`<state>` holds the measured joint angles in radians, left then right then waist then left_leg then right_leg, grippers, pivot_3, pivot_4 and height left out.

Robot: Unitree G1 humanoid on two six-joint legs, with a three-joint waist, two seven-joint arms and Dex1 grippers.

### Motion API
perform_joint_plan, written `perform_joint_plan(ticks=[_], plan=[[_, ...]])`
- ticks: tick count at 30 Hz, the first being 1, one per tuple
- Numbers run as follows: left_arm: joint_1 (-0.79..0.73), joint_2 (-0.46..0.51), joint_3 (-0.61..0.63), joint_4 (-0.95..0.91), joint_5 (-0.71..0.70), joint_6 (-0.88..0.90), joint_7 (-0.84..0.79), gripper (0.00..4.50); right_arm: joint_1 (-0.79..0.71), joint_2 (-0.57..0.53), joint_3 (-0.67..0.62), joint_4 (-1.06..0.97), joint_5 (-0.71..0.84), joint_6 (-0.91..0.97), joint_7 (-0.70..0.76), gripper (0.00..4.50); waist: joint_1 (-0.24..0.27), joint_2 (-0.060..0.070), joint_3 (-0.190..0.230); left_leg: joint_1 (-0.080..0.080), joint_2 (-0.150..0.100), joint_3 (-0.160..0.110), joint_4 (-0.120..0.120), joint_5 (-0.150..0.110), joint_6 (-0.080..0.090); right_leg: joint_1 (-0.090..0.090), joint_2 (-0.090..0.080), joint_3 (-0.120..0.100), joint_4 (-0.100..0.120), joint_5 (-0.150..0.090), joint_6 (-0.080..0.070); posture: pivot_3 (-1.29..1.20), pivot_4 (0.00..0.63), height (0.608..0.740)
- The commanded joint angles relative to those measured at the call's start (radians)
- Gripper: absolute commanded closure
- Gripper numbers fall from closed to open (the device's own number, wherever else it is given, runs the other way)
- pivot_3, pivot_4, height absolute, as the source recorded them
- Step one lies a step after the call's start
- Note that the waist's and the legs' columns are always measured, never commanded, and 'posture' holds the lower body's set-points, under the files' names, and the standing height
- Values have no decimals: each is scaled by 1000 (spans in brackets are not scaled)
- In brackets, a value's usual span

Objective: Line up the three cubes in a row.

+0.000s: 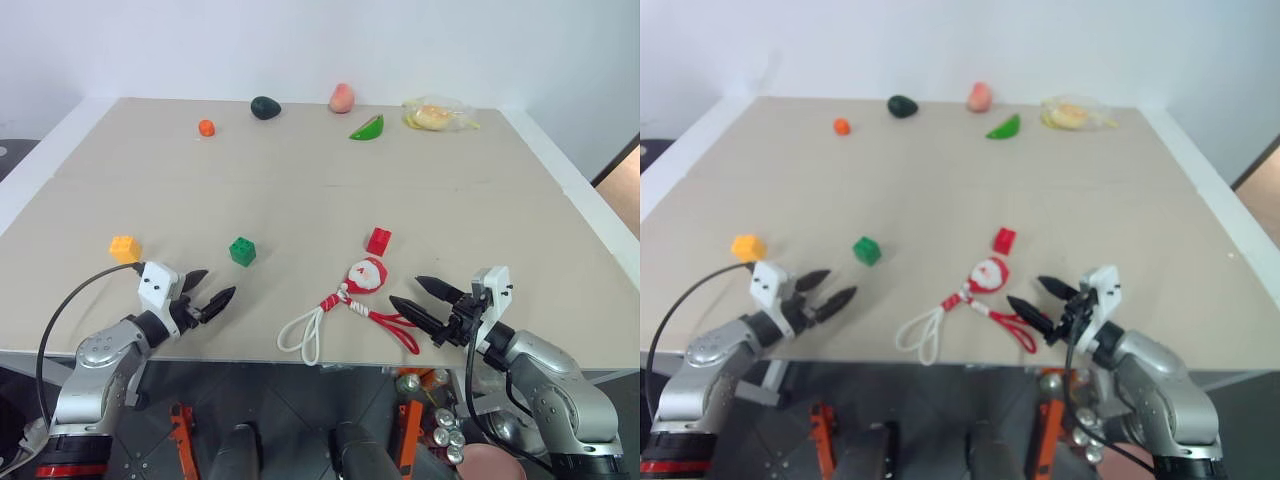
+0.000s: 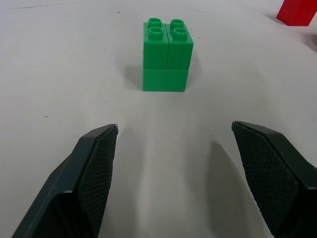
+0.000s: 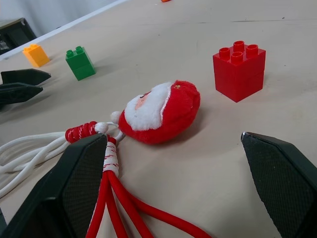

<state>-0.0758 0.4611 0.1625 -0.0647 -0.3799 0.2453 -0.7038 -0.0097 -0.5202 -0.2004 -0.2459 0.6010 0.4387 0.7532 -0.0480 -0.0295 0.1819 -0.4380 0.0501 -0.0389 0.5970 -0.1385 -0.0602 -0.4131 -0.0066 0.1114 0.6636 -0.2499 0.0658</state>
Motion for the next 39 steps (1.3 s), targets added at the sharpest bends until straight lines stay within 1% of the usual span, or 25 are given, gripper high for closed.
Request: perform_joint_plan(ticks=[1, 4, 7, 12, 15, 19, 27, 33, 39], plan=[[-28, 34, -4, -20, -17, -33, -64, 697, -28, -42, -42, -50, 26, 1, 21, 0, 0, 0, 0, 0, 0, 0, 0, 0, 0, 0, 0, 0, 0, 0, 0, 0, 150, 740], [-60, 94, -16, -14, -64, -47, -225, 697, -63, -102, -75, -66, 55, 14, 56, 0, 0, 0, 0, -1, 0, 0, 1, 0, 0, 0, 0, 0, 0, 0, 0, 0, 150, 740], [-88, 122, -7, -41, -108, -53, -300, 697, -91, -132, -76, -80, 83, 30, 76, 0, 0, 0, 0, 1, 0, 0, 1, 0, 0, 1, 0, 0, 0, 1, 0, 0, 150, 740], [-102, 165, -62, -102, -99, -89, -413, 697, -146, -172, -18, -66, 64, 40, 133, 0, 0, 0, 0, 0, 0, 0, 1, 0, 0, 0, 0, 0, 0, 0, 0, 0, 150, 740], [-99, 172, -93, -125, -99, -107, -458, 697, -188, -191, 47, -4, 8, 16, 183, 0, -1, 0, 0, 0, 0, 1, 1, 0, 1, 0, 0, 0, 0, 0, 0, 0, 150, 740], [-106, 157, -110, -128, -99, -113, -454, 697, -290, -178, 117, 139, -65, -27, 227, 0, -1, 0, 0, 0, 1, 2, 2, 0, 1, 0, 0, 0, 0, 1, 0, 0, 150, 740], [-64, 146, -120, -159, -96, -121, -430, 697, -413, -118, 179, 293, -129, -87, 277, 0, -1, 0, 0, 0, 1, 2, 2, -1, 1, 0, 1, 0, 0, 0, 0, 0, 150, 740], [-49, 144, -119, -168, -96, -125, -414, 697, -456, -93, 227, 359, -177, -123, 322, 0, -1, 0, 0, 0, 1, 2, 2, -1, 1, 0, 1, 0, 0, 0, 0, 0, 150, 740], [-31, 146, -111, -180, -103, -123, -395, 697, -479, -62, 242, 424, -208, -152, 335, 0, 0, 0, 0, 0, 1, 2, 2, -1, 1, 1, 1, 0, 0, 1, 0, 0, 150, 740]])
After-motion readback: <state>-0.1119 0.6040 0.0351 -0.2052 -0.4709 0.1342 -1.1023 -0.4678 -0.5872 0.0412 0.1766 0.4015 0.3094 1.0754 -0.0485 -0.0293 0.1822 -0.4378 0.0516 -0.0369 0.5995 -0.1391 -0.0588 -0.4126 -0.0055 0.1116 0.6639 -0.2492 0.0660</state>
